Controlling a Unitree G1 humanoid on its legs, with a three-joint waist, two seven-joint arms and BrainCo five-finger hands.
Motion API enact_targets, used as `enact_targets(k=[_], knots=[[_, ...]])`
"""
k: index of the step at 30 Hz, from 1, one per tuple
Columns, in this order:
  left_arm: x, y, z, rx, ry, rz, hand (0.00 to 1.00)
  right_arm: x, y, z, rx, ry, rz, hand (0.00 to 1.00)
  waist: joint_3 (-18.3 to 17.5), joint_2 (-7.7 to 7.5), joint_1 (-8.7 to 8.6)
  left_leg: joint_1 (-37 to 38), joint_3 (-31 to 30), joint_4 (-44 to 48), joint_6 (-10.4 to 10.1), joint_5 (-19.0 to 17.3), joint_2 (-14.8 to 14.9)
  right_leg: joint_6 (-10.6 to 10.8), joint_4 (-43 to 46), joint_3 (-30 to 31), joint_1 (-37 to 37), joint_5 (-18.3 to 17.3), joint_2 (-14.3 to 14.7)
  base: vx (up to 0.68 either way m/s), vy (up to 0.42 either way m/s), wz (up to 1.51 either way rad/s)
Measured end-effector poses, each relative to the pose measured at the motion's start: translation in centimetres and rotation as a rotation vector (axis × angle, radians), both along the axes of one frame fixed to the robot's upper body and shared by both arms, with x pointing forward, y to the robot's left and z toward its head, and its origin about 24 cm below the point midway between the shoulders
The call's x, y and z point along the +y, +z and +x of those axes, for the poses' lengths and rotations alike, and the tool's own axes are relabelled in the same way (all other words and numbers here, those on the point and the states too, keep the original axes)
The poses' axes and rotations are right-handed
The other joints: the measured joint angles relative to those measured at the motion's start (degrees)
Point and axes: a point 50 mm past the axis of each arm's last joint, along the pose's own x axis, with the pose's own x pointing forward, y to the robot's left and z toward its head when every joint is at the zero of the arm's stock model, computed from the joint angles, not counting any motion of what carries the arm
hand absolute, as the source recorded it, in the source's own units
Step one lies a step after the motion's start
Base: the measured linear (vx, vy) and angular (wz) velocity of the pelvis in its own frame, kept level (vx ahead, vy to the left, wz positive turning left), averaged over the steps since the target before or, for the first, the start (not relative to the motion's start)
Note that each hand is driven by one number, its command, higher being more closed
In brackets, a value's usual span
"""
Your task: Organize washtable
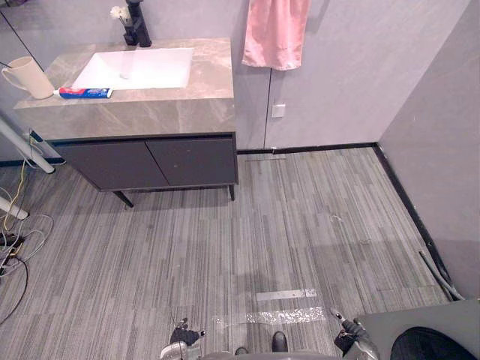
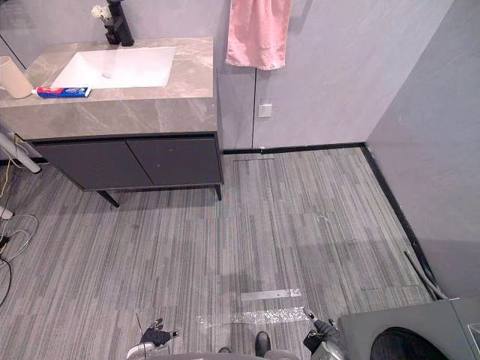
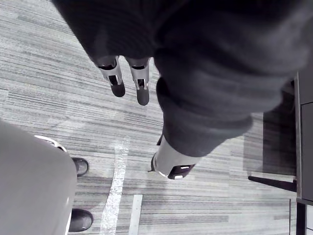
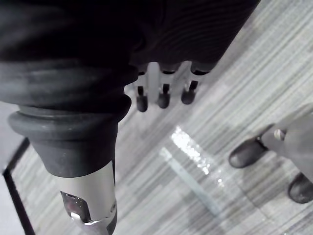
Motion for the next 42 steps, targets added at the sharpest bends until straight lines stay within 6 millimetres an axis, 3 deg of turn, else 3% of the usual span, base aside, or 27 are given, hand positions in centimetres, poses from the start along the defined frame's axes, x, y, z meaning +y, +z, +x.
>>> enact_targets(k=[7, 9, 18, 20, 21, 24, 25, 28, 31, 32, 34, 35, 36, 37, 39, 40, 42], knots=[[0.0, 0.0, -0.1, -0.005, 0.004, -0.003, 0.00, 0.9, -0.6, -1.5, 0.047, -0.003, 0.027, 0.00, 0.10, -0.16, -0.02, 0.88, -1.20, -0.32, -0.03, 0.03, 0.18, -0.01, -0.54, -1.42, 1.39, 0.00, 0.12, -0.01, -0.037, 0.09], [0.1, 0.0, -0.1, -0.011, 0.009, 0.000, 0.00, 0.9, -0.7, -1.7, 0.050, -0.010, 0.030, 0.00, 0.20, -0.41, 0.00, 1.16, -1.24, -1.19, -0.92, 0.62, 0.09, -0.01, -0.54, -1.46, 1.33, 0.00, 0.05, -0.02, -0.039, 0.05], [0.7, 0.1, -0.1, -0.021, 0.090, -0.005, 0.00, 1.0, -0.8, -1.9, 0.051, -0.058, 0.050, 0.00, 1.24, -1.28, 0.16, -0.88, 0.48, -1.75, -0.28, 1.12, 0.42, -0.31, 0.98, 0.43, -2.31, 0.18, 0.62, -0.03, -0.041, -0.10], [0.8, 0.2, 0.3, -0.034, 0.104, -0.007, 0.00, 1.1, -0.6, -1.0, 0.022, -0.072, 0.057, 0.00, 3.00, -1.46, 0.12, -1.50, 2.39, -1.41, -0.16, 1.02, 0.54, -0.56, 5.49, 1.66, -5.38, -1.50, 0.92, -0.04, -0.006, -0.48], [0.8, 0.3, 0.8, -0.050, 0.108, -0.010, 0.00, 1.1, -0.4, -0.4, -0.002, -0.082, 0.060, 0.00, 4.46, -1.75, 0.04, -2.06, 3.48, -0.66, 0.35, 0.67, 0.51, -0.10, 11.70, 1.99, -8.74, -4.11, 0.93, -0.04, -0.005, -0.42], [1.0, 0.7, 1.8, -0.081, 0.118, -0.005, 0.00, 1.1, -0.2, 0.0, -0.033, -0.114, 0.062, 0.00, 7.99, -2.44, 0.00, -0.98, 5.43, 0.18, 2.50, -0.77, 0.25, 0.77, 27.05, -2.82, -16.80, -9.34, -0.35, -0.03, -0.012, -0.36], [0.9, 0.8, 2.0, -0.084, 0.114, 0.001, 0.00, 1.0, -0.2, -0.2, -0.028, -0.113, 0.060, 0.00, 8.57, -1.84, 0.05, -0.50, 6.04, -0.04, 2.05, -1.42, 0.40, 0.77, 27.83, -5.24, -19.01, -9.40, -1.36, 0.02, 0.003, -0.31], [0.9, 0.8, 2.3, -0.089, 0.109, 0.002, 0.00, 0.9, -0.2, -0.3, -0.032, -0.119, 0.056, 0.00, 9.09, -1.95, -0.24, 0.43, 6.75, 0.01, 0.83, -3.25, 1.30, 1.35, 23.11, -8.26, -22.81, -8.15, -2.85, 0.16, 0.000, -0.28], [1.4, 0.9, 2.5, -0.091, 0.108, 0.016, 0.00, 0.8, -0.3, -0.9, -0.026, -0.132, 0.052, 0.00, 9.45, -2.67, -1.23, 3.25, 6.40, -0.95, -2.38, -5.67, 1.78, 1.42, 13.34, -11.64, -25.36, -2.23, -5.22, 0.35, -0.068, 0.10], [1.6, 1.0, 2.5, -0.094, 0.125, 0.017, 0.00, 0.7, -0.4, -1.4, -0.018, -0.150, 0.053, 0.00, 9.14, -2.88, -1.51, 5.06, 5.65, -0.96, -4.28, -7.38, 3.08, -0.38, 14.98, -13.52, -25.52, 2.95, -5.82, 0.58, -0.200, 0.31], [1.8, 0.9, 2.2, -0.092, 0.166, 0.014, 0.00, 0.4, -0.4, -2.1, -0.011, -0.185, 0.052, 0.00, 7.95, -1.58, -1.70, 5.75, 5.66, -0.69, -6.45, -7.98, 6.34, -3.83, 18.65, -15.52, -26.31, 2.90, -4.08, 0.63, -0.235, 0.27], [1.8, 0.9, 2.1, -0.096, 0.202, 0.005, 0.00, 0.6, -0.4, -2.0, -0.019, -0.196, 0.058, 0.00, 7.52, -1.00, -1.28, 5.07, 6.77, 2.41, -8.70, -6.95, 8.59, -5.55, 21.56, -16.53, -26.30, 0.21, -2.93, 0.63, -0.283, 0.12], [1.8, 0.8, 2.0, -0.094, 0.236, -0.003, 0.00, 0.4, -0.4, -2.0, -0.024, -0.207, 0.055, 0.00, 7.39, -1.21, -1.02, 4.18, 7.71, 7.08, -9.71, -6.01, 9.66, -6.57, 23.33, -16.49, -25.62, -1.85, -3.00, 0.76, -0.356, 0.00], [1.2, 0.6, 1.6, -0.088, 0.282, -0.029, 0.00, 0.5, -0.3, -1.9, -0.031, -0.211, 0.057, 0.00, 7.36, -1.14, -0.83, 2.65, 8.24, 15.93, -6.98, -3.54, 10.95, -7.18, 25.06, -16.06, -23.28, -4.35, -3.17, 0.63, -0.299, -0.01], [1.3, 0.8, 1.6, -0.111, 0.305, -0.031, 0.00, 0.6, -0.1, -1.3, -0.059, -0.185, 0.055, 0.00, 7.09, -0.96, -0.56, -1.16, 8.19, 31.52, -2.84, 0.60, 13.83, -8.47, 24.21, -14.96, -18.41, -6.06, -3.10, 0.61, -0.217, -0.11], [1.2, 0.9, 1.9, -0.124, 0.311, -0.037, 0.00, 0.8, 0.1, -0.7, -0.081, -0.148, 0.056, 0.00, 7.10, -0.98, -0.14, -3.75, 8.29, 39.50, -2.84, 0.39, 15.58, -8.67, 22.92, -13.45, -15.33, -6.29, -2.81, 0.54, -0.163, -0.23], [1.4, 1.1, 2.1, -0.142, 0.336, -0.044, 0.00, 0.7, 0.2, -0.5, -0.089, -0.139, 0.048, 0.00, 6.92, -1.36, 0.18, -7.78, 8.38, 46.35, -2.60, -0.09, 17.08, -8.15, 20.03, -11.34, -10.61, -7.32, -2.99, 0.45, -0.085, -0.26]])
